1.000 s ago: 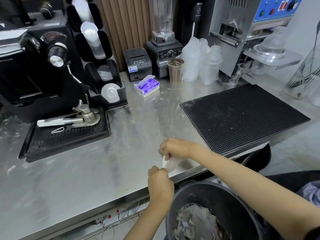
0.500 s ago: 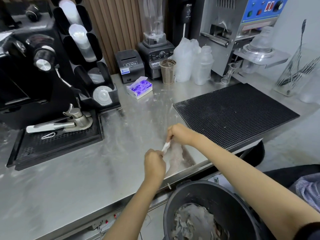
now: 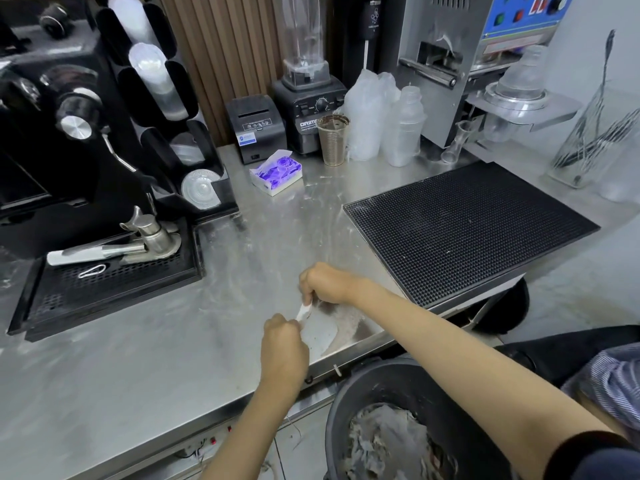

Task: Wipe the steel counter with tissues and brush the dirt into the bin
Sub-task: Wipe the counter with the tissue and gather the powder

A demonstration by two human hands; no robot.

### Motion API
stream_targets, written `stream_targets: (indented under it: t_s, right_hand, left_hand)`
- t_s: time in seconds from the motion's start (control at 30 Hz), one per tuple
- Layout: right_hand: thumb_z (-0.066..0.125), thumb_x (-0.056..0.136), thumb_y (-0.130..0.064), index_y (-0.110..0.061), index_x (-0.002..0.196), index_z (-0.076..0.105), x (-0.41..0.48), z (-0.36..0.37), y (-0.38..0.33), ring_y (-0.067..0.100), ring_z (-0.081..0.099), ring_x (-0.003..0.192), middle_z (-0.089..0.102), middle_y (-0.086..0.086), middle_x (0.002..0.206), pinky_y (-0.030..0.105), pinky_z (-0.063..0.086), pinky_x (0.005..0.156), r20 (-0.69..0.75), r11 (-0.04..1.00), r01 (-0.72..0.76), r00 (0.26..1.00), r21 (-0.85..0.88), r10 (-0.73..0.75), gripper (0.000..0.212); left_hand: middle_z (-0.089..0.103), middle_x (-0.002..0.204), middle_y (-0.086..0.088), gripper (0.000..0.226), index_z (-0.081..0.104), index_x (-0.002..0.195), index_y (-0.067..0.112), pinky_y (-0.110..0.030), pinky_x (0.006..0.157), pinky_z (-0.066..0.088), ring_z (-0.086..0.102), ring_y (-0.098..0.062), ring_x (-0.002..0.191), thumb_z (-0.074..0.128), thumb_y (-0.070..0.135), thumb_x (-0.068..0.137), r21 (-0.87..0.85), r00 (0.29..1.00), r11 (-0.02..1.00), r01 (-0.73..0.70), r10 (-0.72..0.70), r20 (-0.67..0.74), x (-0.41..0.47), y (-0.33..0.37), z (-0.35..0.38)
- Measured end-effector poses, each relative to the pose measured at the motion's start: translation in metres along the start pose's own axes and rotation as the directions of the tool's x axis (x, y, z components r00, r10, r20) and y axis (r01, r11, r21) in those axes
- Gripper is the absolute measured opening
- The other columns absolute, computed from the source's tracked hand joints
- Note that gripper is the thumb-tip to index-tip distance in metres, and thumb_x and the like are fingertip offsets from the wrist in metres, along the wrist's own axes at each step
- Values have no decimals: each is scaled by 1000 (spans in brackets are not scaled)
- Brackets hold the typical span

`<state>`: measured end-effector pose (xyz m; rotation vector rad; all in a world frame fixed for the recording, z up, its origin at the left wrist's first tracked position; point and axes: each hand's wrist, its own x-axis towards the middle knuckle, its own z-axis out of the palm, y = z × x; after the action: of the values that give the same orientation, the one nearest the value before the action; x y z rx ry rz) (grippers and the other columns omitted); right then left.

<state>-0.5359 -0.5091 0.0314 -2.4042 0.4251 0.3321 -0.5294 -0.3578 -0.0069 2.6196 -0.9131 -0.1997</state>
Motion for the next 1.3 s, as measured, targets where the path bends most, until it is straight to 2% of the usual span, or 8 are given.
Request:
stream_targets:
  t_s: [0.17,0.43,0.57,0.63,0.87,0.97,1.07,1.3]
  right_hand:
    - [49,85,-6,-20,84,58,-9,4,-3,21,49,81,56,8,87,34,42,78,84,994,18,996,-106,-10,17]
    - [55,65,-2,1,68,62,-42,5,16,20,50,76,62,15,84,42,45,79,21,995,-17,1000,102,15,8]
    - [54,79,2,-19,59,53,-79,-1,52,16,52,76,54,-2,73,15,40,66,63,996,26,998,-79,-21,29]
    - [57,79,5,-9,68,67,-98,-9,69,14,55,76,57,-1,75,9,35,66,29,971,98,995,-216,-95,20]
    - [53,75,14,-3,87,74,-91,-22,65,18,62,87,68,7,94,20,46,83,-169,962,121,972,-244,-165,30]
    - [55,76,12,-6,89,74,-61,-30,56,16,60,84,67,5,95,18,43,78,-269,972,71,954,-225,-132,29]
    - [57,77,8,-3,92,73,-29,-41,49,22,61,91,68,10,98,11,34,73,-301,969,74,943,-235,-145,24]
    - [53,75,11,-3,94,72,7,-33,67,28,63,96,69,15,102,32,48,88,-267,978,-41,964,-206,-15,31]
  left_hand:
    - [54,99,-11,28,66,104,2,-19,66,30,48,-23,96,44,-3,87,-13,999,999,47,-47,21,-25,13,6]
    - [52,103,-13,30,63,100,0,-21,67,32,49,-24,97,45,-9,79,-108,993,991,73,-62,100,-49,51,10]
    - [48,92,-10,25,65,95,-1,-16,64,26,46,-16,86,44,-6,82,-216,984,976,6,33,177,-63,76,21]
    - [42,93,-4,26,66,97,0,-14,66,26,44,-12,86,44,-5,84,-248,983,968,-20,64,170,-62,81,23]
    - [53,97,-14,31,68,98,-1,-24,75,40,52,-26,92,45,-12,80,-294,995,953,-69,88,51,-38,71,9]
    - [52,92,-15,29,70,92,-3,-17,65,28,53,-30,87,46,-13,78,-266,997,961,-75,70,-28,-1,60,-1]
    - [50,87,-14,32,69,91,-4,-19,65,27,52,-31,86,44,-16,76,-235,995,969,-74,57,-81,41,49,-8]
    - [54,92,-19,37,70,99,0,-24,72,33,51,-33,96,43,-13,77,-99,990,985,-139,136,-34,86,33,6]
